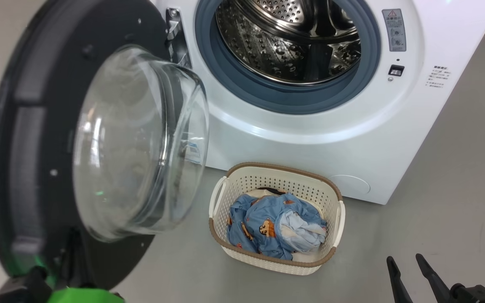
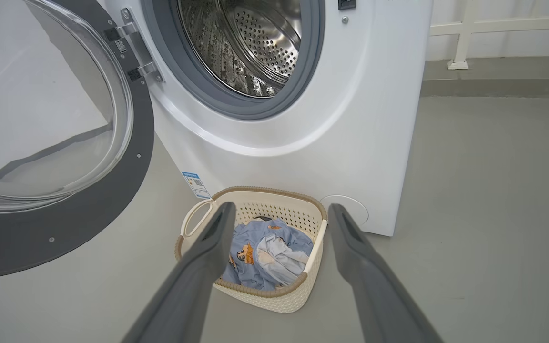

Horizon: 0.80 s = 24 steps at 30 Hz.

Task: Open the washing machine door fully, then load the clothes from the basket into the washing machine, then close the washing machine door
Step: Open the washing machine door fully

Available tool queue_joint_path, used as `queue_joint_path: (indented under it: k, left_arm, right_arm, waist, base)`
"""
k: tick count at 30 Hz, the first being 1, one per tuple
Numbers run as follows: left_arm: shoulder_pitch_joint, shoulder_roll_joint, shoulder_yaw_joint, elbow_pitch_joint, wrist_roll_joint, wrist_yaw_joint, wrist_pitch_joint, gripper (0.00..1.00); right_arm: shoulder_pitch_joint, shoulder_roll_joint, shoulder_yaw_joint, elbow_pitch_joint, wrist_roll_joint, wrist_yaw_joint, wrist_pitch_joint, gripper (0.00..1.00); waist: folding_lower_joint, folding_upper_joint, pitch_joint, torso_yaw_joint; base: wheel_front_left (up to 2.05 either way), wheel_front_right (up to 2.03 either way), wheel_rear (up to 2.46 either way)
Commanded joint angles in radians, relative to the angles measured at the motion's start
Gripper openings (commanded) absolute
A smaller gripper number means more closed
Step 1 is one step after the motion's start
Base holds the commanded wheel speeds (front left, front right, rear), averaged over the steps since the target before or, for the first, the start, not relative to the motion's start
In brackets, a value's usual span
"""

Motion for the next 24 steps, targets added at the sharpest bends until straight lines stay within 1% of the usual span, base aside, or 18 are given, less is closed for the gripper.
queue_joint_path:
  k: [1,10,14,15,21,24]
  left_arm:
    - [-0.068,0.018,0.071,0.015,-0.011,0.015,-0.023,0.00]
    - [-0.196,0.061,0.168,0.228,-0.034,0.004,-0.110,0.00]
    - [-0.240,0.082,0.199,0.317,-0.024,-0.007,-0.132,0.00]
    - [-0.240,0.082,0.199,0.317,-0.024,-0.007,-0.132,0.00]
    - [-0.282,0.092,0.232,0.415,-0.001,-0.030,-0.142,0.00]
    - [-0.296,0.095,0.255,0.433,0.020,-0.043,-0.143,0.00]
  right_arm:
    - [-0.026,-0.019,0.026,-0.018,-0.003,0.002,-0.012,1.00]
    - [-0.032,-0.027,0.038,-0.007,0.003,0.002,-0.012,1.00]
    - [-0.029,-0.028,0.036,-0.003,0.006,0.002,-0.012,1.00]
    - [-0.029,-0.028,0.036,-0.003,0.006,0.002,-0.012,1.00]
    - [-0.028,-0.023,0.040,0.004,0.009,0.002,-0.012,1.00]
    - [-0.023,-0.018,0.043,0.007,0.009,0.002,-0.012,1.00]
  waist:
    - [0.0000,0.0000,0.004,0.001]
    - [0.0000,0.0000,0.005,-0.020]
    - [0.0000,0.0000,-0.001,-0.029]
    - [0.0000,0.0000,-0.001,-0.029]
    - [0.0000,0.0000,-0.015,-0.040]
    - [0.0000,0.0000,-0.024,-0.043]
  base:
    - [0.00,0.00,0.00]
    - [0.00,0.00,0.00]
    - [0.00,0.00,0.00]
    - [0.00,0.00,0.00]
    - [0.00,0.00,0.00]
    - [0.00,0.00,0.00]
